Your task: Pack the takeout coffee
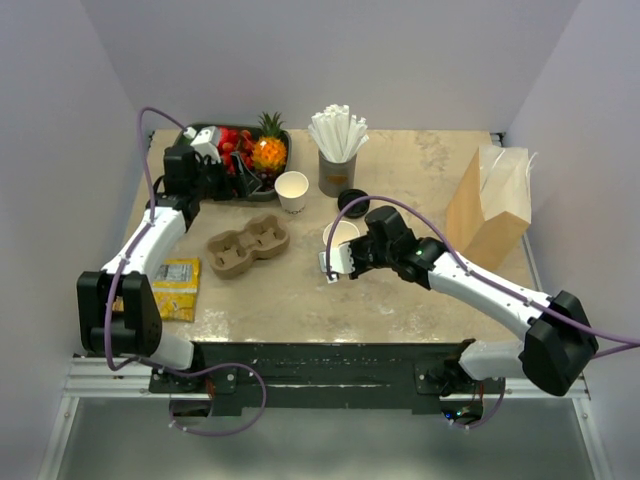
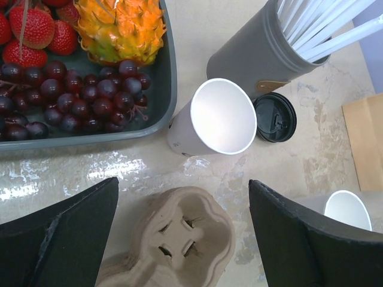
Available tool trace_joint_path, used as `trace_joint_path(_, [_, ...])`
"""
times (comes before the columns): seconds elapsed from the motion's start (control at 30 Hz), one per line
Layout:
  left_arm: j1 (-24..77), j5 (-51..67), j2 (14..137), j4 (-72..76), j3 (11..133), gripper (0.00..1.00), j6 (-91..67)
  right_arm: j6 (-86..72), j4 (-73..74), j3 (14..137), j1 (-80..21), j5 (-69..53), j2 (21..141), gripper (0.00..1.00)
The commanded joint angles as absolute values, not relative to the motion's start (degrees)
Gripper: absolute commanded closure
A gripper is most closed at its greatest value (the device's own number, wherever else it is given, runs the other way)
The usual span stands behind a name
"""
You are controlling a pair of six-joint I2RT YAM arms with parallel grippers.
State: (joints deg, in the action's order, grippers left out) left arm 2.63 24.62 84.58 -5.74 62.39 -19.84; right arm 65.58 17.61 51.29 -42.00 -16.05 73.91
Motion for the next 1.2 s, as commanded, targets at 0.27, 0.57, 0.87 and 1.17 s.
trace_joint_path(0.27, [2.11,24.43,86.48,-6.50,64.86,0.06,-16.88,63.46,17.75,50.54,-42.19,-17.05,73.74,0.76])
trace_joint_path(0.57, [2.02,24.52,86.31,-6.94,65.65,0.06,-16.96,62.58,29.60,56.67,-42.10,-18.54,69.63,0.66])
trace_joint_path(0.87, [1.67,26.63,84.29,-6.94,65.92,0.05,-16.70,66.18,44.03,74.51,-30.62,-25.22,72.67,0.55])
trace_joint_path(1.17, [1.58,25.05,79.28,-9.14,65.48,0.01,-11.08,77.68,39.37,86.46,-19.79,-27.42,95.08,0.39])
